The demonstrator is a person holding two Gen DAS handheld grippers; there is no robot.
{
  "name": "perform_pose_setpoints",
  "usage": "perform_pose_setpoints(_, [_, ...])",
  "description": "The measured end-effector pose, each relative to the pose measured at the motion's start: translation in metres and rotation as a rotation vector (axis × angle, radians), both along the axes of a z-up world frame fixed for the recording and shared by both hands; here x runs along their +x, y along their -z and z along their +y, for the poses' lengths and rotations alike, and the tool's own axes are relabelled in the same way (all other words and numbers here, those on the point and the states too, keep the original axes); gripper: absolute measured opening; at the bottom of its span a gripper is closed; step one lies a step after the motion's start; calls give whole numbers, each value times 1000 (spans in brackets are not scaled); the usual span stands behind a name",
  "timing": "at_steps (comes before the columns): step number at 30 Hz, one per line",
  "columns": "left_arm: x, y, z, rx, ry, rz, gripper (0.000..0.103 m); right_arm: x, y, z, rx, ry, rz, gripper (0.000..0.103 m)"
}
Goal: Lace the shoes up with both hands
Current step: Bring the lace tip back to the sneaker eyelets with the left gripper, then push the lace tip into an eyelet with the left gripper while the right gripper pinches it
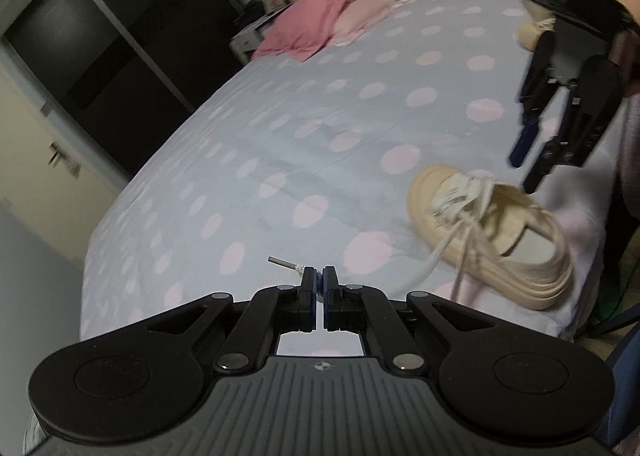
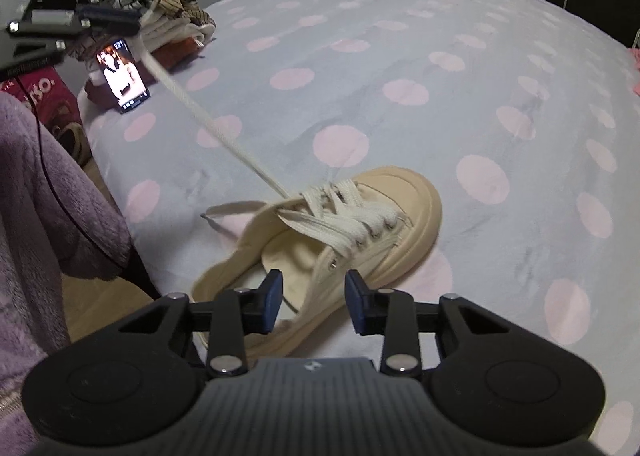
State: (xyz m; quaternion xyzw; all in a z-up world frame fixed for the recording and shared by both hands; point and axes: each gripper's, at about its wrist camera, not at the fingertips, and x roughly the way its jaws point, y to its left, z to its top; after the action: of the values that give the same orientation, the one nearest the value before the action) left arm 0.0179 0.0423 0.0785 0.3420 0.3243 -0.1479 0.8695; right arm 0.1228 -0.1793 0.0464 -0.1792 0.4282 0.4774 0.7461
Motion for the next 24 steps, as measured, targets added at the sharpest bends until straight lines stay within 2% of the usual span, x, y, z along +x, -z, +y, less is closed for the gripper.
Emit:
perform_pose_setpoints(2, [2,6,-10,9,54,8,1,1,0,2,8,-1,14,29])
perform_pose_setpoints(4, [4,13,-21,17,108,19,1,2,2,4,2,-2,20,25])
perform_pose_setpoints(13, [18,55,-77,24,348,113,1,11,16,3,-16,29,52,16])
perform_pose_setpoints(16, [19,74,-94,52,428,153,1,17,21,1,1,50,97,15])
perform_pose_setpoints(24, [26,109,-110,103,542,209,1,21,22,-5,-2,65,121,7])
